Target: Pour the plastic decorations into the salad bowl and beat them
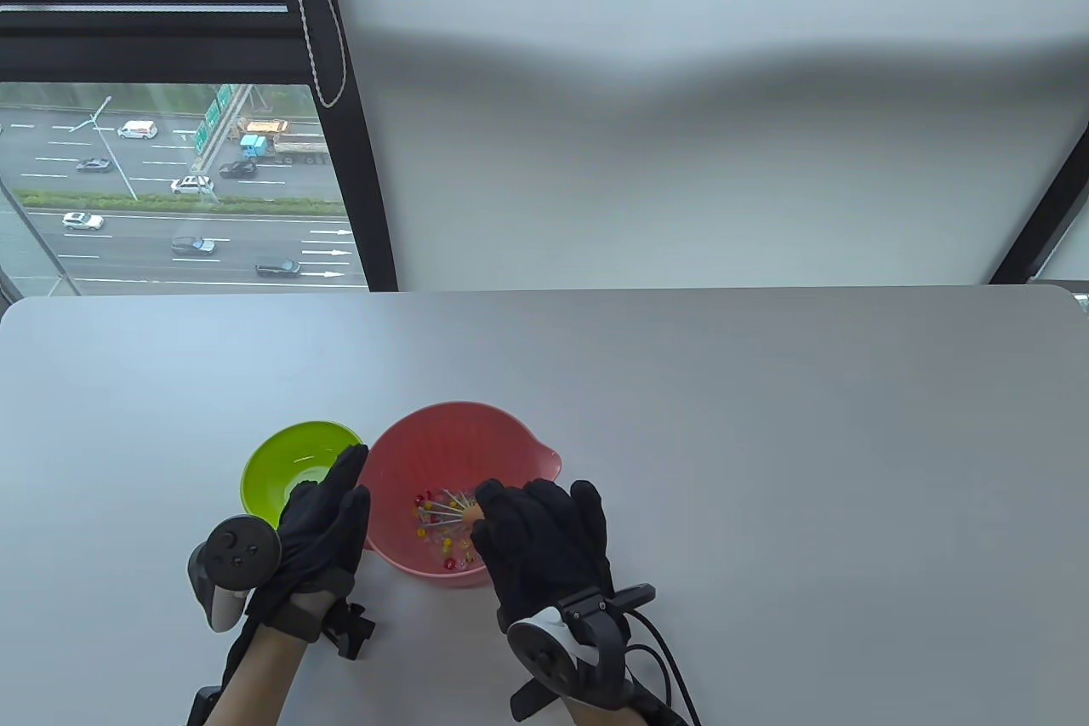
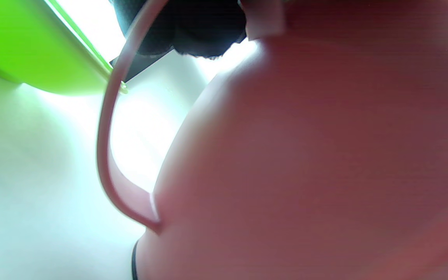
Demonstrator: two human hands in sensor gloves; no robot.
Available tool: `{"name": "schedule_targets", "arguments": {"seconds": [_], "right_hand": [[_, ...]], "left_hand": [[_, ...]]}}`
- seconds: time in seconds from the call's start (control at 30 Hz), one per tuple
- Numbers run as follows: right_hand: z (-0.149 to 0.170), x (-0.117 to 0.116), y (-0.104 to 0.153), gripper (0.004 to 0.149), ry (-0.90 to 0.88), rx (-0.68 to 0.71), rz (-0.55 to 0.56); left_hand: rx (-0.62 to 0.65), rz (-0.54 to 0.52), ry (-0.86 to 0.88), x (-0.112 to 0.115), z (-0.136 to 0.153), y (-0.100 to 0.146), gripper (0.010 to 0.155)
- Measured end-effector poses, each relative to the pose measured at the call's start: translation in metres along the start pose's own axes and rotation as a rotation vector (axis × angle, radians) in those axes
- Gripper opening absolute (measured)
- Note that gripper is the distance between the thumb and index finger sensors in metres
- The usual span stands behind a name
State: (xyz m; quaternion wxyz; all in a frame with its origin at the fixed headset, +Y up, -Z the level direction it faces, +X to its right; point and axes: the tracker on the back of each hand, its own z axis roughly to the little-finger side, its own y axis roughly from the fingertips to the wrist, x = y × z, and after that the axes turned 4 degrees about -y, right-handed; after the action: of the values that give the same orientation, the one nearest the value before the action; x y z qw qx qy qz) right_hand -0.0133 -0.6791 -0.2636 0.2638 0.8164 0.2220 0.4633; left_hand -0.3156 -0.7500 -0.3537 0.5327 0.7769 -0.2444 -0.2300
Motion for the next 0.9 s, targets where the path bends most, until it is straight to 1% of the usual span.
{"name": "schedule_targets", "arguments": {"seconds": [0.3, 0.47, 0.73, 0.9], "right_hand": [[-0.002, 0.002, 0.000, 0.051, 0.115, 0.082, 0.022], [0.000, 0.004, -0.001, 0.049, 0.132, 0.085, 0.028], [0.008, 0.013, -0.005, 0.049, 0.090, 0.042, 0.047], [0.009, 0.009, -0.006, 0.049, 0.010, 0.000, -0.001]], "left_hand": [[0.000, -0.001, -0.003, 0.000, 0.000, 0.000, 0.068], [0.001, 0.000, -0.002, 0.000, 0.000, 0.000, 0.068], [0.001, 0.000, -0.001, 0.000, 0.000, -0.001, 0.068], [0.000, 0.000, -0.002, 0.000, 0.000, -0.001, 0.068]]}}
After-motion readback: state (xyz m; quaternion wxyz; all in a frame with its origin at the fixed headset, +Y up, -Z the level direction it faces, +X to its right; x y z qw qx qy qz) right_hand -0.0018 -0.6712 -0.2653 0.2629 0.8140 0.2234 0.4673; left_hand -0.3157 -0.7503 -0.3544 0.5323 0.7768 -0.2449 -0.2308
